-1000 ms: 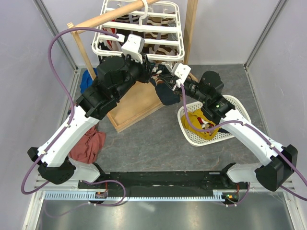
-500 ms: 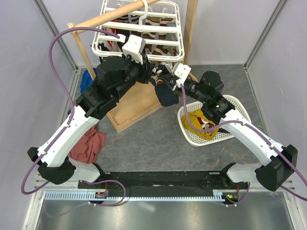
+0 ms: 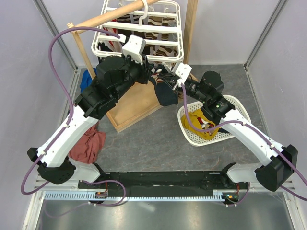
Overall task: Clip the socks to the hanger
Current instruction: Clamp the sock onto the hanger.
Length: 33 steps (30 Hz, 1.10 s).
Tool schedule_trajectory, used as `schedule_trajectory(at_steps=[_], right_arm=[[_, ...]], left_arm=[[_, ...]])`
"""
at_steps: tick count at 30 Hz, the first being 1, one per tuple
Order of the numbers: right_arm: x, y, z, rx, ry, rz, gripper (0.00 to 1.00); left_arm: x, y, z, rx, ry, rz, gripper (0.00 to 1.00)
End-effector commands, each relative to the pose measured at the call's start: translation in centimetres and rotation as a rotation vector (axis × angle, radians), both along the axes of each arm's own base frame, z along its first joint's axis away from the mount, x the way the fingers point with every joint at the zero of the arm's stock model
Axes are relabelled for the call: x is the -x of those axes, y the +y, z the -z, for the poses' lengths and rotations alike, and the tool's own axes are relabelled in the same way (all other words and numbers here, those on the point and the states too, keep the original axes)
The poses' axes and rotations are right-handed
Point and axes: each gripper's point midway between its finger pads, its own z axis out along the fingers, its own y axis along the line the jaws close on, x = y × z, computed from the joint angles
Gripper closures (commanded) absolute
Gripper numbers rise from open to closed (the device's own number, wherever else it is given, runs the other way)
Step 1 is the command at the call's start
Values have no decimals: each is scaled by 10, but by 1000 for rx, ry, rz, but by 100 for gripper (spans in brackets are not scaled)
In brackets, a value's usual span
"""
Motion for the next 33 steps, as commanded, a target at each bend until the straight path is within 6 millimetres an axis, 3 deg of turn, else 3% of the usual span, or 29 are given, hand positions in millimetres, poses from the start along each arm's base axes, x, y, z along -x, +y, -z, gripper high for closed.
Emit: schedule_trajectory(at_steps=[1,18,21,22,25,27,33], right_arm=[[15,-6,-54,-90,-111,-24,100],[26,-3,-73,-121,-139,-69,100],[26,-2,-73,-122,-138,-69,100],[26,-2,-72,-120,-137,-66,100],[25,-3,-73,-124,-134,-59,100],[25,-4,-73,-128,-129,-54,100],[23,-6,-73,-147,-107,-37,98]], left_arm=[[15,-3,4,-45,26,66,98],[19,-8,2,-19,42,92,98],[22,-5,-2,-7,37,87,82],[22,-4,-3,-2,35,87,70],[26,1,-11,22,25,77,49],[29,6,-18,39,15,74,40],[46,21,-35,101,-12,82,28]])
